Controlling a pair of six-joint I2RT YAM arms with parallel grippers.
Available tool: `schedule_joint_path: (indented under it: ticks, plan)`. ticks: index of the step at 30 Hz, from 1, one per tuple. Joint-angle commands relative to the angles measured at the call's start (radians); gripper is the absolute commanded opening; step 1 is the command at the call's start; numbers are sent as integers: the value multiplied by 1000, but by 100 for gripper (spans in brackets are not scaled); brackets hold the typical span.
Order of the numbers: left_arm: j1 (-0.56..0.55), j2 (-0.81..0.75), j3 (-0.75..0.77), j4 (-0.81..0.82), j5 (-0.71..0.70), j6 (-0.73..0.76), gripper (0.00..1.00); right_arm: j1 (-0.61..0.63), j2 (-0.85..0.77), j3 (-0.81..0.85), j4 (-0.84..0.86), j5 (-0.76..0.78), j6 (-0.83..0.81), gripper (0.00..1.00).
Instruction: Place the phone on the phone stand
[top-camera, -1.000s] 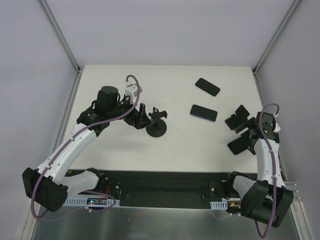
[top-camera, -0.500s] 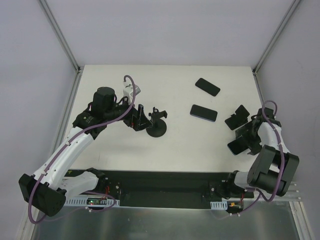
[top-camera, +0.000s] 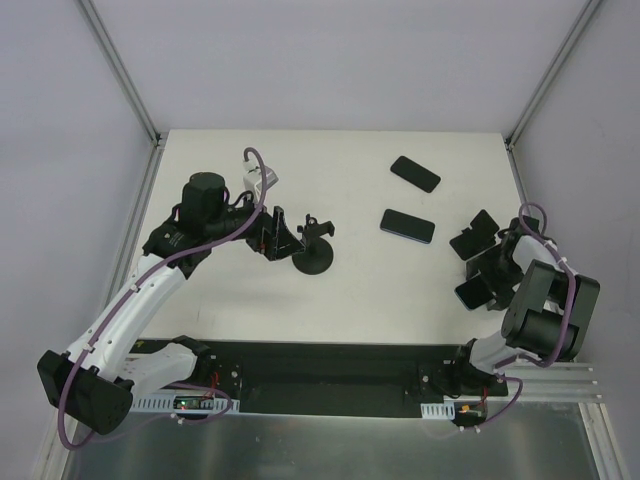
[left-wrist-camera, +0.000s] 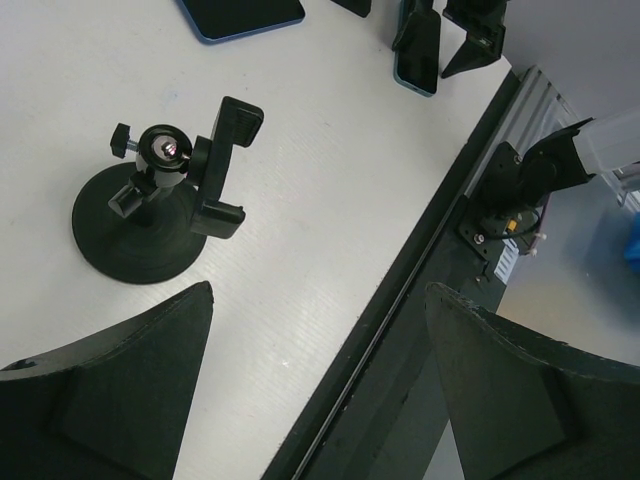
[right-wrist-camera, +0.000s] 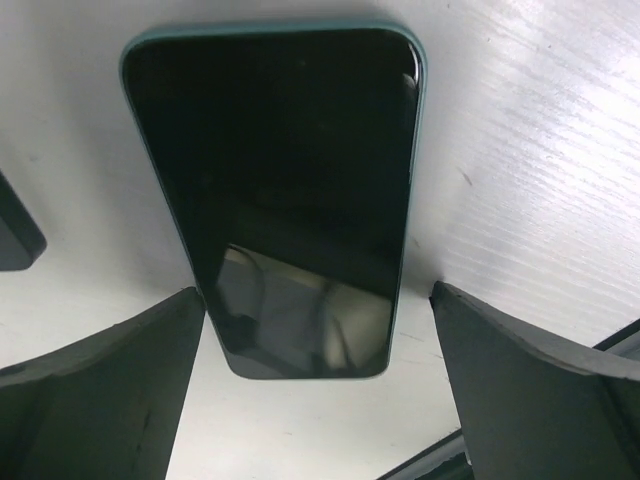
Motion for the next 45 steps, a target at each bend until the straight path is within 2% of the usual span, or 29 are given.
schedule_joint_path:
  ticks: [1, 7, 15, 17, 19, 24, 25, 28, 30, 32, 34, 37, 43, 45]
  plan:
    - [11, -22, 13, 41, 40, -14, 85, -1, 40, 30, 19, -7, 46, 99]
    - [22, -7, 8, 49, 43, -20, 85, 4, 38, -30, 47, 1, 96, 97]
    - [23, 4, 7, 49, 37, -20, 85, 8, 15, -83, 97, -43, 122, 76]
    - [23, 6, 5, 49, 35, -17, 85, 8, 15, -102, 134, -102, 136, 56]
    - [23, 9, 1, 49, 22, -13, 85, 8, 8, -135, 177, -170, 164, 45]
    - [23, 27, -4, 49, 8, -13, 85, 13, -56, -200, 235, -200, 184, 33]
    - [23, 29, -4, 49, 8, -11, 85, 14, -75, -221, 238, -198, 187, 27]
    - [23, 38, -4, 49, 6, -10, 85, 34, -168, -266, 238, -192, 182, 16]
    - [23, 36, -4, 49, 11, -7, 85, 76, -256, -289, 237, -171, 179, 13]
    - [23, 35, -7, 49, -1, 3, 84, 126, -343, -312, 223, -152, 172, 5]
    - [23, 35, -10, 49, -24, 9, 85, 168, -394, -326, 232, -122, 158, 1]
    - [23, 29, -15, 49, -44, 16, 84, 247, -465, -338, 251, -76, 124, 1]
    - [23, 6, -21, 55, -95, 44, 85, 364, -528, -362, 330, -145, 83, 1]
    - [23, -7, -31, 76, -109, 43, 84, 438, -564, -375, 356, -138, 87, 1]
